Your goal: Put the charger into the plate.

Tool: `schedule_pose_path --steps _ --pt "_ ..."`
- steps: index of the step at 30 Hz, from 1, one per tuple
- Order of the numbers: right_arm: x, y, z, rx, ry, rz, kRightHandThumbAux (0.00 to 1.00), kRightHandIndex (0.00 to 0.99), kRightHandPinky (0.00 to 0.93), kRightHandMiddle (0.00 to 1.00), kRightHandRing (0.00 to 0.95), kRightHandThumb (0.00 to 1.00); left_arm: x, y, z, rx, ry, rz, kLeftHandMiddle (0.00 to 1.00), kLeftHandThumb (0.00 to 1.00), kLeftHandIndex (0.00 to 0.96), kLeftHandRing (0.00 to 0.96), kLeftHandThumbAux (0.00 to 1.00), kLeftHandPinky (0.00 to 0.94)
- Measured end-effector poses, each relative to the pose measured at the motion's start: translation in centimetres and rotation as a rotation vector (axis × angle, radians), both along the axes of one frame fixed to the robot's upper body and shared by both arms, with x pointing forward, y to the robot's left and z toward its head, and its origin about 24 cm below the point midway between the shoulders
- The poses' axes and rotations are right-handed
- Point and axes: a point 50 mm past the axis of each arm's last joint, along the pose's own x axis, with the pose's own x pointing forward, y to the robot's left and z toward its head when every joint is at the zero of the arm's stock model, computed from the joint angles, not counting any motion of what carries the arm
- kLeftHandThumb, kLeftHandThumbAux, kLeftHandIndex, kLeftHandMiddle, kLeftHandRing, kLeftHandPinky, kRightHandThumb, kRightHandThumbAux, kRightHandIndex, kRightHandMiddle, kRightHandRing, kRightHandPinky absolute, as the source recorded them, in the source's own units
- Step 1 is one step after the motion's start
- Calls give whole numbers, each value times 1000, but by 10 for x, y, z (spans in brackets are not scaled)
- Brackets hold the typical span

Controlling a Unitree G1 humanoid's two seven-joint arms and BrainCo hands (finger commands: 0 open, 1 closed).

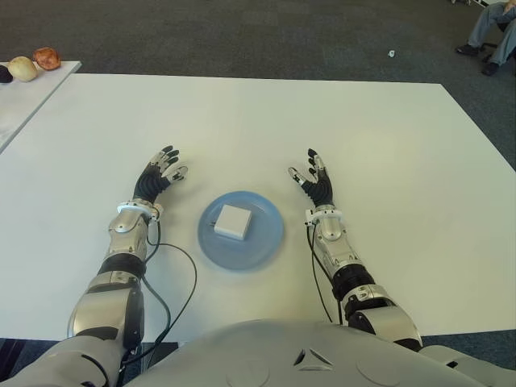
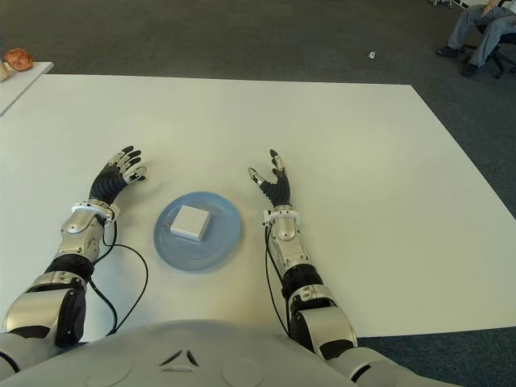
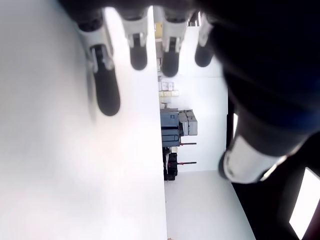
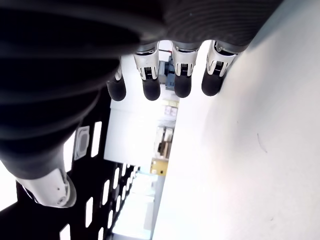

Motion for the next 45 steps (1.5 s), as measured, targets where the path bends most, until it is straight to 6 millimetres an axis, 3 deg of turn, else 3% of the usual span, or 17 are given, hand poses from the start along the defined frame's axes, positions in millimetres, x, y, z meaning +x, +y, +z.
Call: schedule_pose_path --steps 9,28,45 --pt "1 0 0 -11 3 -1 572 0 0 0 0 87 0 0 0 -1 -6 1 5 39 2 2 775 11" --pt "4 0 -1 26 8 -8 634 0 0 0 0 102 -2 -2 0 -1 -22 -10 0 0 0 0 673 0" --pt "5 0 -1 57 6 -25 682 0 10 2 0 91 -4 -4 -1 -2 -33 -22 0 0 0 0 659 1"
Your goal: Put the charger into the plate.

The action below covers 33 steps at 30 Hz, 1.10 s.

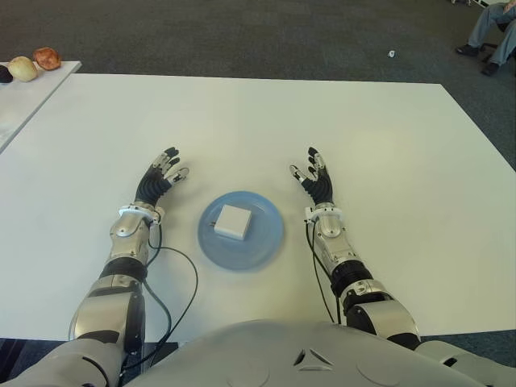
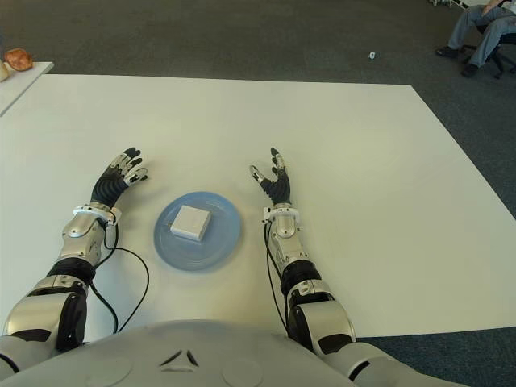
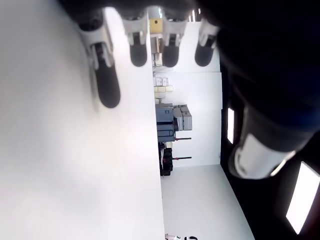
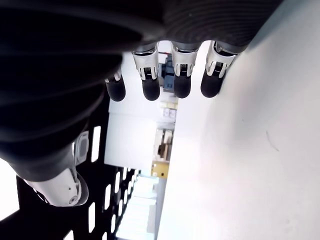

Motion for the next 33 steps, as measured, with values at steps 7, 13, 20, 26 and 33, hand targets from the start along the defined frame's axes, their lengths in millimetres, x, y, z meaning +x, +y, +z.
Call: schedule_pose_path --steps 7,13,20,26,33 --pt "0 -1 0 26 1 -22 703 0 10 6 0 69 0 -1 0 -18 -5 9 0 0 0 0 662 12" --pt "0 0 0 49 2 -33 714 0 13 5 0 62 0 -1 0 -28 -10 15 0 0 0 0 669 13" --pt "0 0 1 73 3 -46 715 4 10 6 0 66 0 -2 0 -39 -15 25 0 0 0 0 664 9" --pt "0 0 1 80 4 -49 706 7 11 7 0 74 0 -2 0 -42 -17 28 0 0 0 0 654 6" --pt "1 0 1 84 5 -50 697 7 10 5 0 81 0 -4 0 -48 -20 35 0 0 0 0 656 18"
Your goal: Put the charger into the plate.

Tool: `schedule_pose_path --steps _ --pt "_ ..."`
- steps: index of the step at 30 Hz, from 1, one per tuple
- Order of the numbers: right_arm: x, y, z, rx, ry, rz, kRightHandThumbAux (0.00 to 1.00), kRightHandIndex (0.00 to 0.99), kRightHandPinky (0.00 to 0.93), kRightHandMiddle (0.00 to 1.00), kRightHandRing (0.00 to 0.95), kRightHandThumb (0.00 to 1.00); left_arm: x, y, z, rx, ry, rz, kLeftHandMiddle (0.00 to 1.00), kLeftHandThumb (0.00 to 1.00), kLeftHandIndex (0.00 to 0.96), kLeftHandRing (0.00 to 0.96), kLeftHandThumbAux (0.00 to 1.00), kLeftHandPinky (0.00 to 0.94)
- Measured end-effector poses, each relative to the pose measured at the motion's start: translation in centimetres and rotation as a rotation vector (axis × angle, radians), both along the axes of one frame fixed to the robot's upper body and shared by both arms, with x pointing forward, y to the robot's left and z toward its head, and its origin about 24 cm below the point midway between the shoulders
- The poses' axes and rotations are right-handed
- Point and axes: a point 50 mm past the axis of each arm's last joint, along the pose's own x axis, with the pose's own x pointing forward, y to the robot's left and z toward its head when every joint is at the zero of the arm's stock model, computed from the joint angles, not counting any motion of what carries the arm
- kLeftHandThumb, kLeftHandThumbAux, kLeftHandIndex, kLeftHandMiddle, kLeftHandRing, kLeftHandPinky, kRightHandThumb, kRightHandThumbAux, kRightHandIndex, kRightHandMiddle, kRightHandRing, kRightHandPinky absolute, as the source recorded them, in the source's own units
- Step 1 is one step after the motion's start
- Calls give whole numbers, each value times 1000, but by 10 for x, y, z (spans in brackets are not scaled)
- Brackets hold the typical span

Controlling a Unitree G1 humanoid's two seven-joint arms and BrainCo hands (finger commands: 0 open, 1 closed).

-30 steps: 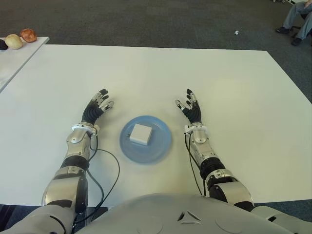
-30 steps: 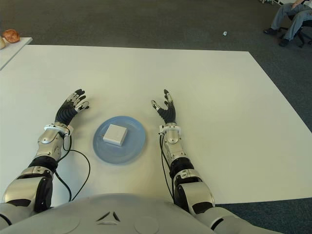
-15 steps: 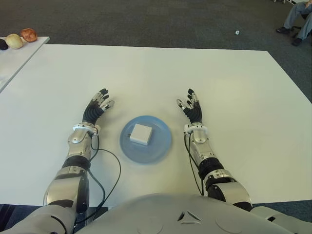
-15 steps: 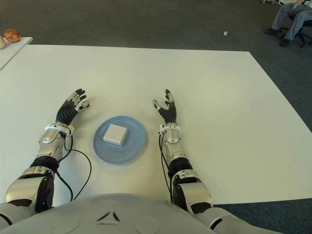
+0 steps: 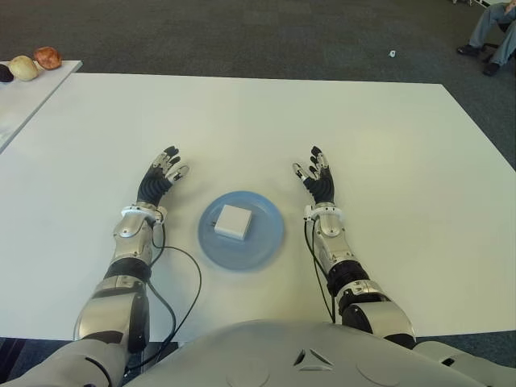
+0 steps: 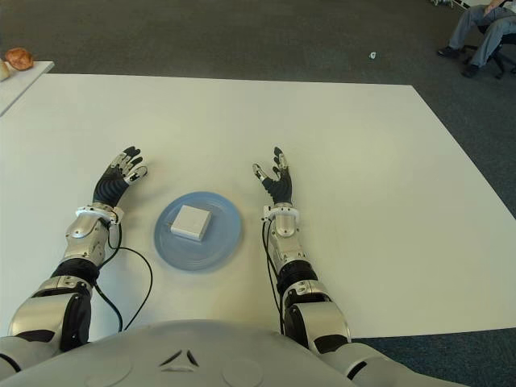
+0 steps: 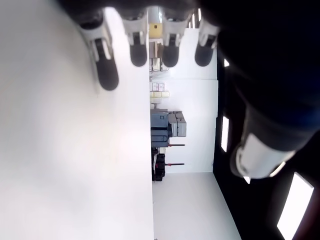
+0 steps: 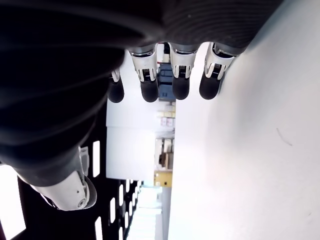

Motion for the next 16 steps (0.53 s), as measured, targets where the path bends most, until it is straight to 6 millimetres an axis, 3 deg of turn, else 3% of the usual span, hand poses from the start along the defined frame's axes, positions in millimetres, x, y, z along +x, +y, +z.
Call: schedule_pose_path --steps 16 --pt "4 3 1 -4 6 -2 669 13 34 12 8 99 0 0 0 -4 -1 3 4 0 0 0 671 19"
